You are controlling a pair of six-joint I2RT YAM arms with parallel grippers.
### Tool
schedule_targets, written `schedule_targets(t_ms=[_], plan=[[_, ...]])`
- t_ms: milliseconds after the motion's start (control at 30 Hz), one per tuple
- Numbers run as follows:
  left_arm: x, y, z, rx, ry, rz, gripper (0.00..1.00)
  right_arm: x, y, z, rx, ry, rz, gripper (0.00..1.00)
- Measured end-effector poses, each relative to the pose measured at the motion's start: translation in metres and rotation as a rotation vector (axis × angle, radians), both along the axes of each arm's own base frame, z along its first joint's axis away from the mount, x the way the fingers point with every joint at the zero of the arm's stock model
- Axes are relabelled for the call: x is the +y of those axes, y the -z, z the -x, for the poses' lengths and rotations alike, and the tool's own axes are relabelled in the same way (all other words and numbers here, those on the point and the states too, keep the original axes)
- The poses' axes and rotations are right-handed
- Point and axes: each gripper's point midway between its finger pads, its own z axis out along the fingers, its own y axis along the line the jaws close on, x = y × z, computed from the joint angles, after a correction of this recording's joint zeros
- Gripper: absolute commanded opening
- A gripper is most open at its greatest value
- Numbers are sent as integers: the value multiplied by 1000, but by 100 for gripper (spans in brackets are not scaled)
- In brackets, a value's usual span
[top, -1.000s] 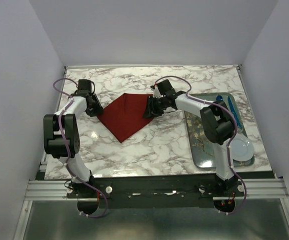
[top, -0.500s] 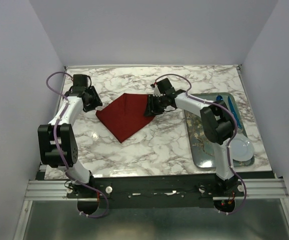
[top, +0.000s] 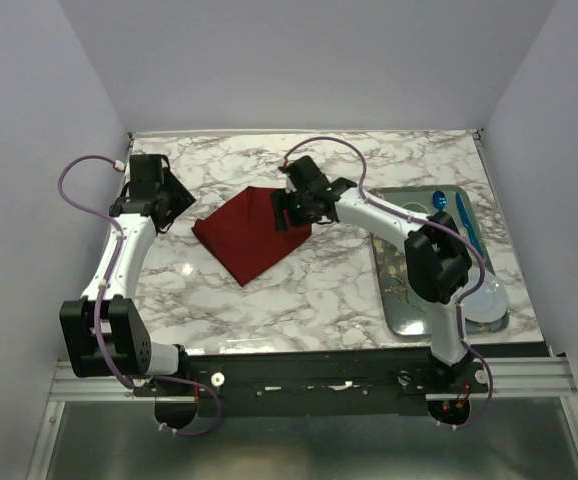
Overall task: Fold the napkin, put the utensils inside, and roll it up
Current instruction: Roll the napkin with the utensil
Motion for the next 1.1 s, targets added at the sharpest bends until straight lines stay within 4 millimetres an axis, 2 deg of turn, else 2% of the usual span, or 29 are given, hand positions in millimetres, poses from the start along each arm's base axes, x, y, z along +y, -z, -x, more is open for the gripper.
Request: schedule_targets(t_ms=[67,167,267,333,433,500,667,833,1100], plan=[[7,-6,9,-12,-62,-9,66,19,-12,13,-66,-51,32,79],[17,-4,20,3,-142,-16,72,57,-28,37,-178,-153,79,79],[28,3,24,28,-192,-8,69,94,-36,61,-275,-253,120,79],[39,10,26,51,-229,21,60,113,-36,74,-305,-310,136,77],[63,30,33,102,-317,104,58,135,-33,80,-332,-365,145,74],[77,48,45,151,-386,142,58,144,-27,77,-342,-380,161,74],[64,68,59,216,-407,216,61,160,-2,69,-368,-416,235,75],[61,69,61,218,-419,235,62,161,21,73,-353,-465,295,76],[59,66,68,199,-436,249,63,171,34,77,-357,-500,322,78]])
